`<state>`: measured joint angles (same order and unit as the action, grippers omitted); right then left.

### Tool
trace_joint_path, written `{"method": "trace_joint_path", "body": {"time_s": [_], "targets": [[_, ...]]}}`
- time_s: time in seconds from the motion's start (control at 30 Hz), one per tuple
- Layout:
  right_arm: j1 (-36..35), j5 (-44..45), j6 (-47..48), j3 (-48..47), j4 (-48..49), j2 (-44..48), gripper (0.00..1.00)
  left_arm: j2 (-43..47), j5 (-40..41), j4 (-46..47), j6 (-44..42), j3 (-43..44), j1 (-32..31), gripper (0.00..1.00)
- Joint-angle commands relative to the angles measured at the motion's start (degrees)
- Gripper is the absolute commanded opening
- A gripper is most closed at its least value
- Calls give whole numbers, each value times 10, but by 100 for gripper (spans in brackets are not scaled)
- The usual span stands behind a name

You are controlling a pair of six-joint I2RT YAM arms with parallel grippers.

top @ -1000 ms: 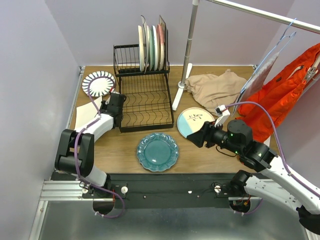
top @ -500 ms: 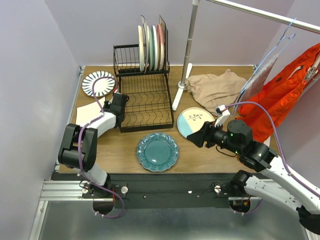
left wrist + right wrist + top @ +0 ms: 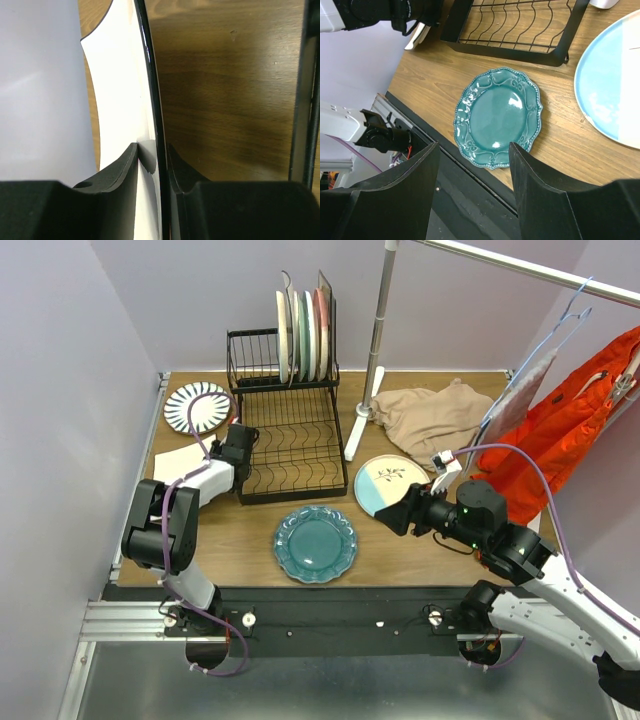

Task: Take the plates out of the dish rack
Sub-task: Place the plate at the center of the board.

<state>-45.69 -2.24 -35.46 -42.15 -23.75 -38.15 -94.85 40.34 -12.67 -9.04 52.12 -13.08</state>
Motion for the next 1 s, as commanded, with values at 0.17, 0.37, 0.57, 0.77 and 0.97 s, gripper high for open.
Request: {"method": "trace_joint_path", "body": {"time_s": [0.17, 0.37, 0.57, 0.77, 0.97], "targets": [[-2, 19, 6, -2, -17, 9, 65, -24, -163, 42, 56, 23, -1, 33], [-3, 18, 8, -7, -18, 2, 65, -29, -170, 38, 53, 21, -1, 39], [-2, 17, 7, -14, -18, -2, 65, -28, -179, 35, 50, 21, 0, 43], [-4, 16, 7, -16, -20, -2, 65, -35, -182, 28, 54, 33, 6, 44], [-2, 19, 8, -10, -21, 0, 65, -46, -252, 14, 82, 61, 36, 45]]}}
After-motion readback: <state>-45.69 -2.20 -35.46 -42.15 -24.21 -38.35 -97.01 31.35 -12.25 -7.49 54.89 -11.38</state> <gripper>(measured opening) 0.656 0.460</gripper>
